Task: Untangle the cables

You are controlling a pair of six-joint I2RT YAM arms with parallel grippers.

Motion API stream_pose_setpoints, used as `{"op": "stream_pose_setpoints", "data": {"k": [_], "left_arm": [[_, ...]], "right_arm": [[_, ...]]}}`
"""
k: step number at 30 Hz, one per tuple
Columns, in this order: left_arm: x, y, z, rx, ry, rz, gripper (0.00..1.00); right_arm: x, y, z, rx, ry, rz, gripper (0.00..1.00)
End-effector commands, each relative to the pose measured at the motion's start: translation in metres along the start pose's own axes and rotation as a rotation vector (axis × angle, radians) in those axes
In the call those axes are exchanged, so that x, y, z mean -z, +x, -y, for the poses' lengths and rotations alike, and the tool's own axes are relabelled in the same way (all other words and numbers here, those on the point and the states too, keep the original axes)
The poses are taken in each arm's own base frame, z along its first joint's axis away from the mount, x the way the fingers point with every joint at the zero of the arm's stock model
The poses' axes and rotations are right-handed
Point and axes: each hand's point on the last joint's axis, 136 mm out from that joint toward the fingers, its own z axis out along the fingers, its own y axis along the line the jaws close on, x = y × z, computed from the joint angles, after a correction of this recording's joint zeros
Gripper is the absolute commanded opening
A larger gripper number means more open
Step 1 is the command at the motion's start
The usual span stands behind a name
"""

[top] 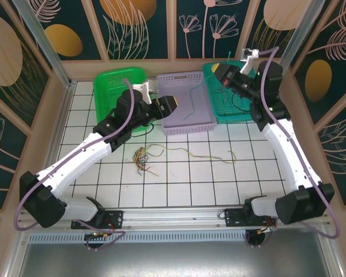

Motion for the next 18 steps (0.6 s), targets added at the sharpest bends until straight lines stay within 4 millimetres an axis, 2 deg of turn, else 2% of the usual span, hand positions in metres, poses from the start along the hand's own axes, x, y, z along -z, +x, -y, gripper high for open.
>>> {"op": "stream_pose_setpoints", "data": {"k": [1,4,8,14,18], "left_arm": [[0.001,-0.019,0.024,-0.269,0.056,0.068,0.56],[-0.002,-0.025,0.018,-0.446,0.011,0.102,0.56],[-0.014,-0.018,0.017,-0.645,-0.009,0.094,0.61],[-0.041,-0.006,0.014,-0.804,-0.074,0.06,0.64],[-0.047,-0.021,-0.004,-0.809,-0.213,0.102,0.61]], "right_arm": [[-0.011,-0.001,0.001,0.003,0.041,-0.044,0.0],[-0.027,0.009,0.012,-0.018,0.108,-0.111,0.0],[-0.048,0.033,0.02,-0.019,0.183,-0.208,0.0],[-0.071,0.057,0.007,-0.034,0.202,-0.304,0.0],[-0.076,0.062,-0.002,-0.048,0.175,-0.329,0.0]]}}
